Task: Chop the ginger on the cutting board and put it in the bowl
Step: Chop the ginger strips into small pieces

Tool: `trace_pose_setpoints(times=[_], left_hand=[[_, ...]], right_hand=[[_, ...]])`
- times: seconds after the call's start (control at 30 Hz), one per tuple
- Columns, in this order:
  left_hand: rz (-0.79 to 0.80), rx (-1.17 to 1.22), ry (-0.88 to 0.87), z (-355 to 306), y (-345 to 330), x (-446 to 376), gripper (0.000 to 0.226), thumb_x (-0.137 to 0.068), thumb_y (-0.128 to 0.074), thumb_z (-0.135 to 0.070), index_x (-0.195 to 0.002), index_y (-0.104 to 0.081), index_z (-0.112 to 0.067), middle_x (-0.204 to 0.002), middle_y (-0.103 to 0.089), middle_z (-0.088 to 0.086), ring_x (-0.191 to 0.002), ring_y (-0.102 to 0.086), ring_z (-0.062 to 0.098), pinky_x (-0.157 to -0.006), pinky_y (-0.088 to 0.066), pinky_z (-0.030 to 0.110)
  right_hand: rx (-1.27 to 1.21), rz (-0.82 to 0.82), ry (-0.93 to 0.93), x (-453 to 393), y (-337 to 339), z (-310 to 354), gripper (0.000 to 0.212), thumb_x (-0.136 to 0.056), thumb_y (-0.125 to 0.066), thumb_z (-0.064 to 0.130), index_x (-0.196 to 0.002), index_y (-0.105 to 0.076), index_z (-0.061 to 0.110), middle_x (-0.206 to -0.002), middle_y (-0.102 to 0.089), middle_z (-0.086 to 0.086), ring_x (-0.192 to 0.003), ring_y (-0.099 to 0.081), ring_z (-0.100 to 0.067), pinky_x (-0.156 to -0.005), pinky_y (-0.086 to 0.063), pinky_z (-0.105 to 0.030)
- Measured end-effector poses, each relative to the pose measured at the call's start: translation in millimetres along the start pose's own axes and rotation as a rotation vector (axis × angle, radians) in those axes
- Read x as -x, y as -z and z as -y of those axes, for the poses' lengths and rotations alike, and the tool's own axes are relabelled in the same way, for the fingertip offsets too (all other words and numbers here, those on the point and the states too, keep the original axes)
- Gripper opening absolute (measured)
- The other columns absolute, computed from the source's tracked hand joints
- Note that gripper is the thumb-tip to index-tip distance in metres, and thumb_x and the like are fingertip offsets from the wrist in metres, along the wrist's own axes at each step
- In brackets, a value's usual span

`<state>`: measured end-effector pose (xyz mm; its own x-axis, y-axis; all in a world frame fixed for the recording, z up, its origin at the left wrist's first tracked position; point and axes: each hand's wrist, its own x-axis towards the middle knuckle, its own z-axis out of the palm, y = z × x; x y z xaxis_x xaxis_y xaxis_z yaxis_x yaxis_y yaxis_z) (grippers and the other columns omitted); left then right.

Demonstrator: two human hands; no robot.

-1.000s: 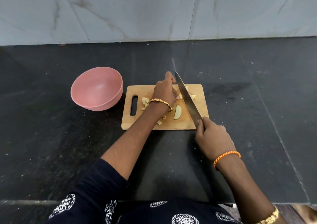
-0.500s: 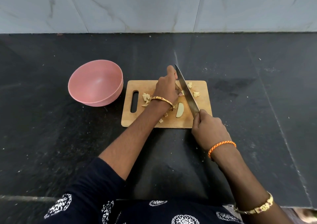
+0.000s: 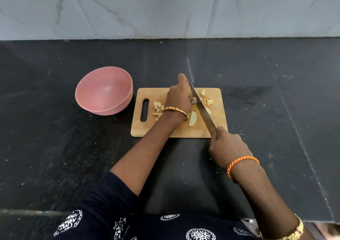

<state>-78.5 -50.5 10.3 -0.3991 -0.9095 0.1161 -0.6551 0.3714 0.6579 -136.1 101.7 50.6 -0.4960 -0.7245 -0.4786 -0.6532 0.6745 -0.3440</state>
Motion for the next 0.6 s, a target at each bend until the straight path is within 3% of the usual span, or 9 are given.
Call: trace_pose_setpoints(times=[0.17,0.27,0.4,0.53,0.6], left_hand=[[-0.014,-0.019,-0.008,1.1,-0.6,1.7,0.032,-0.077,-0.070,-0.002,-0.095,-0.046,-0.014,-0.077,-0.065,0.005,-0.072,-0.064,0.019,-0.071,-0.057,0.039],[0.006,0.022,0.057,1.5,6.1,0.3,0.036,-0.067,-0.081,-0.011,-0.091,-0.055,-0.016,-0.082,-0.065,0.003,-0.078,-0.061,0.017,-0.072,-0.055,0.034],[0.146,0.006,0.087,-1.0,24.5,-10.6,0.041,-0.059,-0.087,-0.021,-0.095,-0.067,-0.014,-0.097,-0.064,0.000,-0.084,-0.054,0.012,-0.074,-0.047,0.025],[0.266,-0.020,0.089,-5.9,38.5,-22.2,0.019,-0.066,-0.082,-0.019,-0.083,-0.073,-0.015,-0.090,-0.070,-0.003,-0.083,-0.058,0.011,-0.082,-0.049,0.030],[0.346,-0.059,0.088,-6.6,40.8,-28.7,0.014,-0.073,-0.077,-0.015,-0.086,-0.075,-0.013,-0.095,-0.072,-0.002,-0.084,-0.060,0.010,-0.080,-0.048,0.028]], right_hand=[[-0.039,0.026,0.008,27.9,0.8,-24.1,0.026,-0.101,-0.029,0.031,-0.096,-0.049,0.016,-0.082,-0.058,-0.008,-0.077,-0.061,-0.025,-0.075,-0.054,-0.039],[-0.072,-0.006,0.021,44.1,2.6,-40.3,0.030,-0.100,-0.031,0.032,-0.087,-0.053,0.017,-0.072,-0.058,-0.006,-0.069,-0.059,-0.023,-0.065,-0.048,-0.032],[-0.147,-0.128,0.030,50.5,1.5,-47.2,0.032,-0.098,-0.035,0.034,-0.081,-0.056,0.017,-0.065,-0.058,-0.006,-0.063,-0.059,-0.026,-0.060,-0.047,-0.031],[-0.208,-0.253,-0.023,32.9,3.8,-44.0,0.033,-0.097,-0.036,0.035,-0.079,-0.053,0.014,-0.072,-0.058,-0.011,-0.073,-0.059,-0.034,-0.069,-0.051,-0.037],[-0.202,-0.276,-0.044,21.9,6.9,-43.6,0.033,-0.096,-0.036,0.036,-0.076,-0.052,0.014,-0.075,-0.059,-0.012,-0.075,-0.059,-0.035,-0.072,-0.052,-0.039]])
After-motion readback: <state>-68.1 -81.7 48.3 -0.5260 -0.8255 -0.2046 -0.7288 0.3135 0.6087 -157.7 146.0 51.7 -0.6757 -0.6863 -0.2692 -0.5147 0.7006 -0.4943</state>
